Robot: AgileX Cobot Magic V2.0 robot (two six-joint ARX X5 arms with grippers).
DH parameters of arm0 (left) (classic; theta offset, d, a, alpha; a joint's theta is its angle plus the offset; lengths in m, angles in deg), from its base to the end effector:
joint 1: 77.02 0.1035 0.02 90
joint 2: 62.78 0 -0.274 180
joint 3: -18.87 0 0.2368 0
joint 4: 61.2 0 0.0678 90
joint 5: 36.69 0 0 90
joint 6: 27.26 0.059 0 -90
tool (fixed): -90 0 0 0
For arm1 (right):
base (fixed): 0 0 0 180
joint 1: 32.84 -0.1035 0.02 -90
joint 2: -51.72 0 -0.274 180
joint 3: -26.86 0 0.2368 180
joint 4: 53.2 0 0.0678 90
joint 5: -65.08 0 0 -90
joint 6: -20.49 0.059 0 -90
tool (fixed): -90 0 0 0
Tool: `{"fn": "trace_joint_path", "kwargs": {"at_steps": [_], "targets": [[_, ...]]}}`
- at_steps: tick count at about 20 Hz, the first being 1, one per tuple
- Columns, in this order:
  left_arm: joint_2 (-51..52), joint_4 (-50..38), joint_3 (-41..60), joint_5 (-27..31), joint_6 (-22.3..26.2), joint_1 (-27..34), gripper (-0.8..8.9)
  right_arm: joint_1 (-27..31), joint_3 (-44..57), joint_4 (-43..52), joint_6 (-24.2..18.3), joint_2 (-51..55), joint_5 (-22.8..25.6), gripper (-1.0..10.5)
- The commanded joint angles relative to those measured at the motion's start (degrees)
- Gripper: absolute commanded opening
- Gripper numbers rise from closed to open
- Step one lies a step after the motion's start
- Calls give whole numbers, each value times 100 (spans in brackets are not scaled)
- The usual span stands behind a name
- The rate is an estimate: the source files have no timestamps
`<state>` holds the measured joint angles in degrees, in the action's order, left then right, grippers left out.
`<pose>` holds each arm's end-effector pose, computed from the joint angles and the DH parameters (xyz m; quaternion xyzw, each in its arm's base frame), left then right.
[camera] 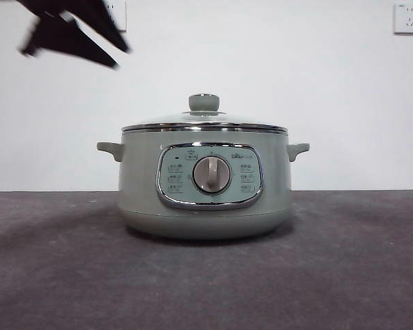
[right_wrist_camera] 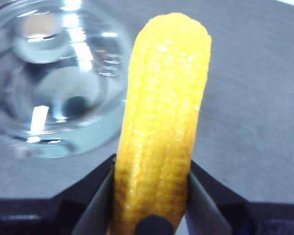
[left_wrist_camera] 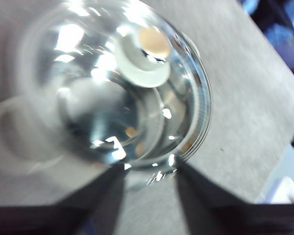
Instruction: Pick up the corn,open the lid,put the corn in the pot,close the lid
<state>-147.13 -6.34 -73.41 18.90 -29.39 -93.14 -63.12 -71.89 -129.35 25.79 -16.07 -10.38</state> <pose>0.2858 -0.1173 0.3238 -0.0787 0.4003 -0.3841 0.8282 0.1867 0.0918 0.3904 -0.1040 0.3607 0.1099 0.9203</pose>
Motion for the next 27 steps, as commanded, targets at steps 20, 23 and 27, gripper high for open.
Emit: {"fn": "trace_joint_path", "kwargs": {"at_steps": [20, 23, 27], "targets": [[-3010, 695, -3375, 2852, 490, -1609, 623, 1467, 264, -570, -568, 761, -710, -11], [-3010, 741, -3375, 2975, 492, -1622, 518, 1467, 264, -573, -568, 761, -710, -11], [-3008, 826, -3375, 2977, 494, -1657, 358, 1467, 264, -570, -555, 758, -710, -11]]}}
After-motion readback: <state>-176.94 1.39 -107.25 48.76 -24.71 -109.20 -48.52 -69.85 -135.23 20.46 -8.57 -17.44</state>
